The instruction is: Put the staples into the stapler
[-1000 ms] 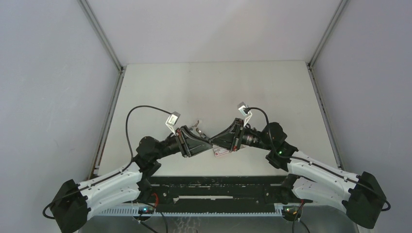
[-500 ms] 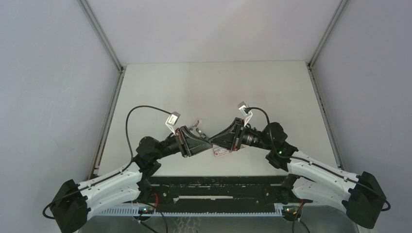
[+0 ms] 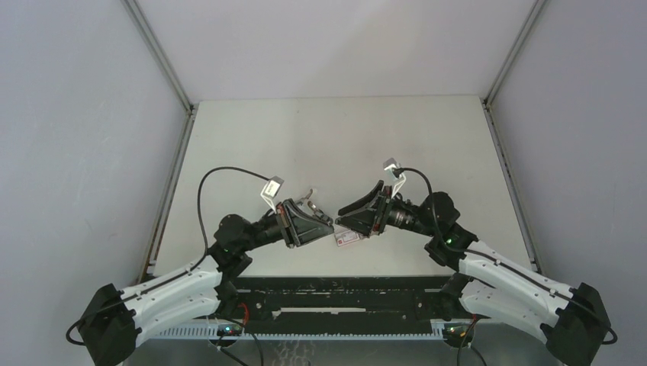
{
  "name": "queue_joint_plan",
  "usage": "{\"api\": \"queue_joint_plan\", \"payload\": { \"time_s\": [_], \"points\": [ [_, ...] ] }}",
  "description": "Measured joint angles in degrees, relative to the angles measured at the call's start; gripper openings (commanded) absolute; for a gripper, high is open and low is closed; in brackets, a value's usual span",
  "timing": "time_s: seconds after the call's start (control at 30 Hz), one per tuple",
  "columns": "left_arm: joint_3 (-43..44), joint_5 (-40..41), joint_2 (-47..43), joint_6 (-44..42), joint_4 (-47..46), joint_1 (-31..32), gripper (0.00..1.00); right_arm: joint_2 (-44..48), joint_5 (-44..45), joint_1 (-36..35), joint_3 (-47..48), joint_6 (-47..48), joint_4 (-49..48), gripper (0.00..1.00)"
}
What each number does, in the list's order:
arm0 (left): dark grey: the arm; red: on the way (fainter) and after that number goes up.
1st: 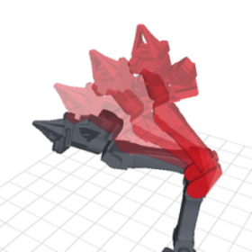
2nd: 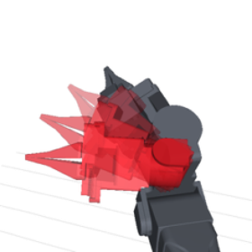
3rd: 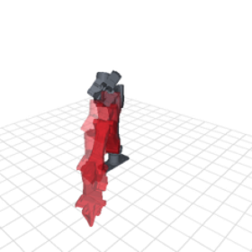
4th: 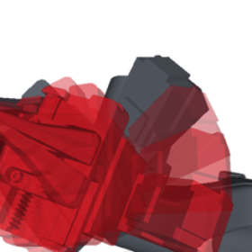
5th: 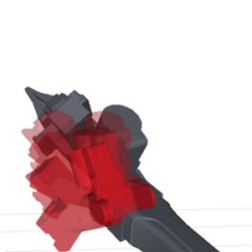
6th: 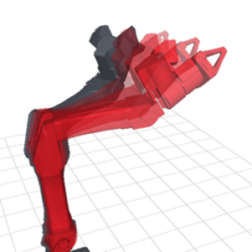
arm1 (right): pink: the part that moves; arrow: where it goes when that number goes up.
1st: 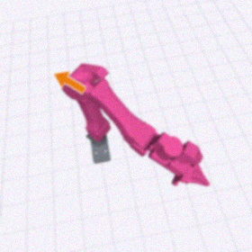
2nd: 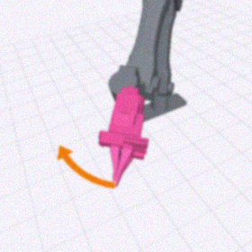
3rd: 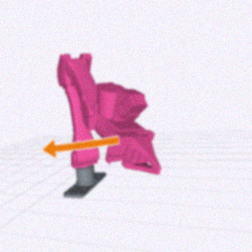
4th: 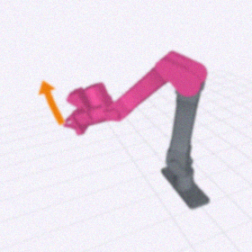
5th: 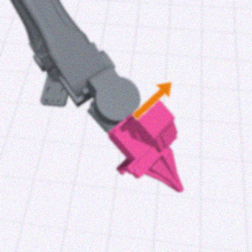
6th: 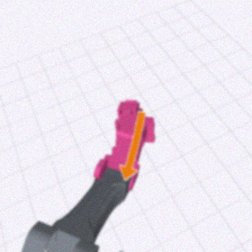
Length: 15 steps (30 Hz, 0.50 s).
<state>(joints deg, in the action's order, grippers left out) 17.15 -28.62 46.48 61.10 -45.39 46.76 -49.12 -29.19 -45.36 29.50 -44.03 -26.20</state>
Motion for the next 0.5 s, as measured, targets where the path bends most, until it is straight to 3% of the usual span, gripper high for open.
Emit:
{"api": "queue_joint_plan", "payload": {
  "time_s": [0.17, 0.33, 0.5],
  "points": [
    [0.0, 0.2, -1.7, -3.7, 7.0, 0.0, 0.14, 3.2, 0.2, 2.6, 0.0, 1.2, 3.0, 0.49],
    [2.5, 3.3, -1.4, -15.4, 27.5, 0.0, 0.13, 6.1, 1.8, 4.0, 0.0, 3.5, 8.5, 0.48],
    [6.6, 7.9, 5.8, -26.5, 45.2, 0.1, 0.11, 8.0, 3.7, 4.2, -0.5, 5.8, 14.0, 0.48]
  ]
}}
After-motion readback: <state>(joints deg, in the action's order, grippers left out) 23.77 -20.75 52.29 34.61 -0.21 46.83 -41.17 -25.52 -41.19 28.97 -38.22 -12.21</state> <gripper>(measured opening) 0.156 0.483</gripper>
